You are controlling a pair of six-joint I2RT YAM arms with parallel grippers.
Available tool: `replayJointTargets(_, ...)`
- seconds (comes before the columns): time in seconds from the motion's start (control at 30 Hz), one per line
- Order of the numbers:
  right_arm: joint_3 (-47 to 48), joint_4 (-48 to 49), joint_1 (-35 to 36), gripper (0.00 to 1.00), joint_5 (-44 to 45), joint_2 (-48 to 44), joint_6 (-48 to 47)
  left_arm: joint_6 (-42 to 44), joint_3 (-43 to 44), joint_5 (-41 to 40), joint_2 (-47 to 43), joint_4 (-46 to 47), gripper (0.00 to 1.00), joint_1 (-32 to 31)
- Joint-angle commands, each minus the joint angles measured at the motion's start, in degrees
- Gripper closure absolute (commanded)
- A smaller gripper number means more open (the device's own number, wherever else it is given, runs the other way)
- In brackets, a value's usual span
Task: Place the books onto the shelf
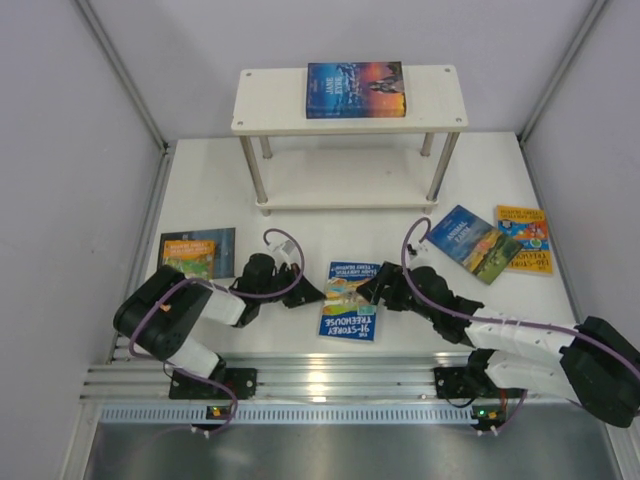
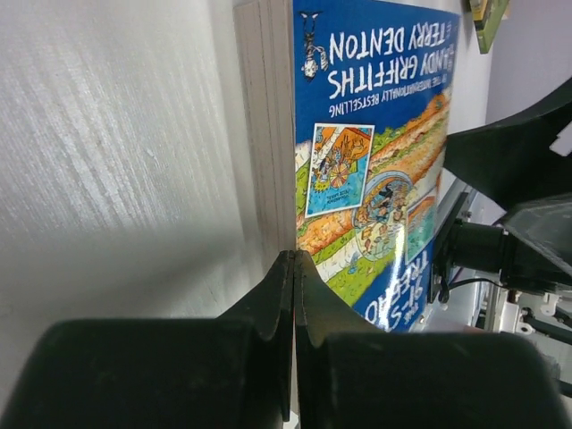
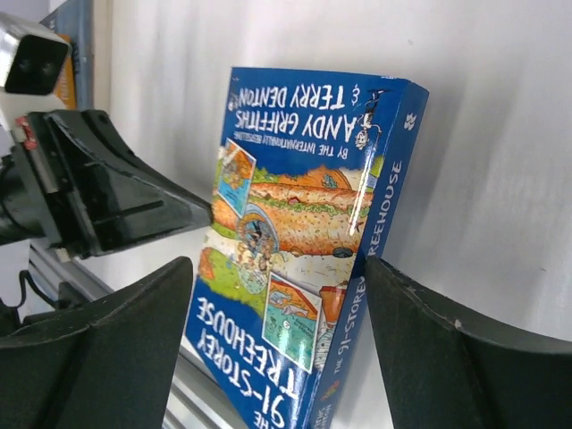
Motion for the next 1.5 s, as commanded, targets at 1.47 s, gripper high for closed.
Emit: replayJointTargets(1.47, -10.4, 66.1, -0.3, 0.41, -20.2, 15.3, 16.1, 0.2, -0.5, -2.9, 11.8, -5.0, 1.00, -1.5)
